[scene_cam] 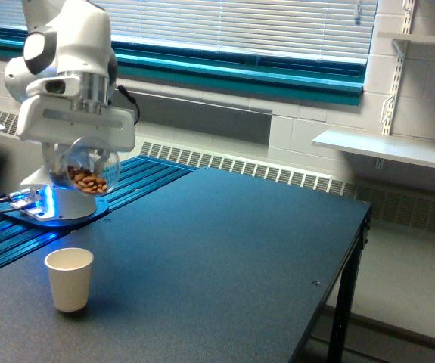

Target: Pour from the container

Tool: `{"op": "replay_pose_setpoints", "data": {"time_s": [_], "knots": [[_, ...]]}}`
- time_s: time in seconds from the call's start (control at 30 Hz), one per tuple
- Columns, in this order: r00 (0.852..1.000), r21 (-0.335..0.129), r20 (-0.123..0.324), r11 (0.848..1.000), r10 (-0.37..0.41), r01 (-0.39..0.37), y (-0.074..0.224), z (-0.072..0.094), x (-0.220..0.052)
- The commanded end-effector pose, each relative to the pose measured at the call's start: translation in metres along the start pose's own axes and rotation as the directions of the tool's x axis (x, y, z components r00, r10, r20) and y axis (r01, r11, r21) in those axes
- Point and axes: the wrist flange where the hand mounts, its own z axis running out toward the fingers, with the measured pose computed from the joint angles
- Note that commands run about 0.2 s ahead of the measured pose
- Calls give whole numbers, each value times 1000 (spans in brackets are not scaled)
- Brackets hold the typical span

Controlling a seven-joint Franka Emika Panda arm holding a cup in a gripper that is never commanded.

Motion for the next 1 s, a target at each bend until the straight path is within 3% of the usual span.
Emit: {"op": "replay_pose_setpoints", "data": {"time_s": [0.03, 0.73, 1.0], "knots": [[999, -17, 43, 1000, -2, 3, 14, 20, -17], [995, -65, 83, 996, 58, -53, 59, 49, -22], [993, -64, 109, 997, 55, -48, 58, 57, -27]]}}
